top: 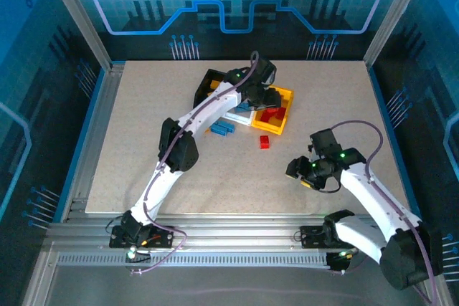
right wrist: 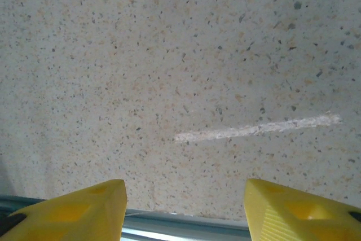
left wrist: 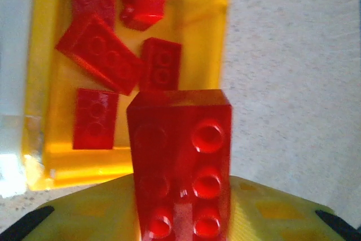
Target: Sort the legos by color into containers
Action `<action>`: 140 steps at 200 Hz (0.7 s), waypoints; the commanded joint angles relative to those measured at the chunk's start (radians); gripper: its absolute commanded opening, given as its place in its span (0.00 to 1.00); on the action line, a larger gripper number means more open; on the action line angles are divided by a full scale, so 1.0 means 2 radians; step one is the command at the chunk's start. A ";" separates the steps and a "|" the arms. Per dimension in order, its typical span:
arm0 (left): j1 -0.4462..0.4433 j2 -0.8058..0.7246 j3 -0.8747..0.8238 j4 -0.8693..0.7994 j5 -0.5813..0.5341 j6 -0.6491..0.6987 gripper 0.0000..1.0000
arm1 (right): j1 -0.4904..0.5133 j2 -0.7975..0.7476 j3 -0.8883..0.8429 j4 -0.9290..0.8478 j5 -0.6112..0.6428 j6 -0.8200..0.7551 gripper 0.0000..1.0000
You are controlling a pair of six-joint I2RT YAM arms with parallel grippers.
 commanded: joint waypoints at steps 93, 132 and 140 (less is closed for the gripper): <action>0.019 0.004 -0.002 0.012 0.034 -0.004 0.52 | 0.013 -0.068 -0.052 -0.027 -0.001 0.055 0.59; 0.019 -0.031 -0.056 0.028 0.037 -0.003 0.56 | 0.023 -0.056 -0.059 -0.011 -0.003 0.065 0.60; 0.019 -0.042 -0.071 0.033 0.037 -0.003 0.58 | 0.026 -0.052 -0.060 -0.007 -0.002 0.067 0.60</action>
